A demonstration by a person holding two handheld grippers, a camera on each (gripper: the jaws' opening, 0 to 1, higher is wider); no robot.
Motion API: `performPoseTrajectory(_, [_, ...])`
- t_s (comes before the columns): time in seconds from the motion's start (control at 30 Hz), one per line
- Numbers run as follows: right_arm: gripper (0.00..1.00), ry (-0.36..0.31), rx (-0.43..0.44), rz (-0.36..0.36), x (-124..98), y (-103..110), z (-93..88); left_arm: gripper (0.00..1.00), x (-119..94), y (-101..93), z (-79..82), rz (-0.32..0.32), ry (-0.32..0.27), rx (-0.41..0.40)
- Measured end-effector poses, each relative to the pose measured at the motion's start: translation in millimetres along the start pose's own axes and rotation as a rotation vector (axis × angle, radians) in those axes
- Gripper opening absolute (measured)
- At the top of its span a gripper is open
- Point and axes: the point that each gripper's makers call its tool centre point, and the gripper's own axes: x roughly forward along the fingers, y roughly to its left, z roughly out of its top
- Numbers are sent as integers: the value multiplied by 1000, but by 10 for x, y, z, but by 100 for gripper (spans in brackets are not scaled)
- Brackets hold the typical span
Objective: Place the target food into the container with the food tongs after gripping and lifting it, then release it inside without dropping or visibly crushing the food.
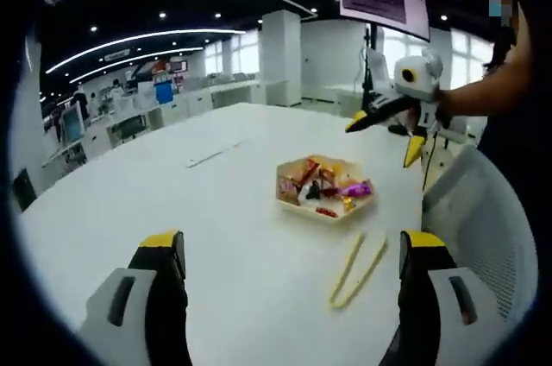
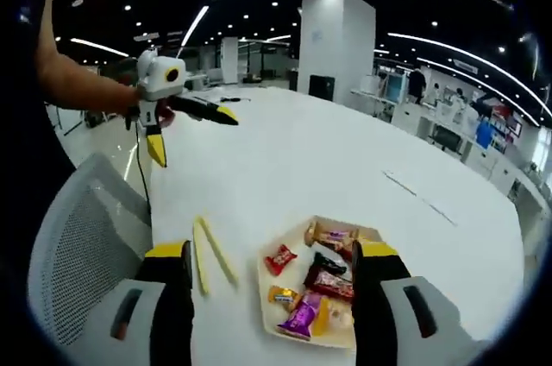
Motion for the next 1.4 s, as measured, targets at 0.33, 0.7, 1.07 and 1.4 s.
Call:
performPoseTrajectory(0.33, [94,-76,65,-211,-588,-304,-171,100,-404,117,-78,100,-46,18])
performPoseTrajectory(0.7, [100,-30,124,-291,-783,-256,-630,100,-685,85,-259,128,-73,-26])
performPoseTrajectory(1.07, [99,-34,124,-300,-780,-236,-600,90,-847,-36,-632,131,14,-110])
performPoseTrajectory(1.4, [99,-34,138,-294,-780,-198,-613,100,-870,46,-513,195,-14,-79])
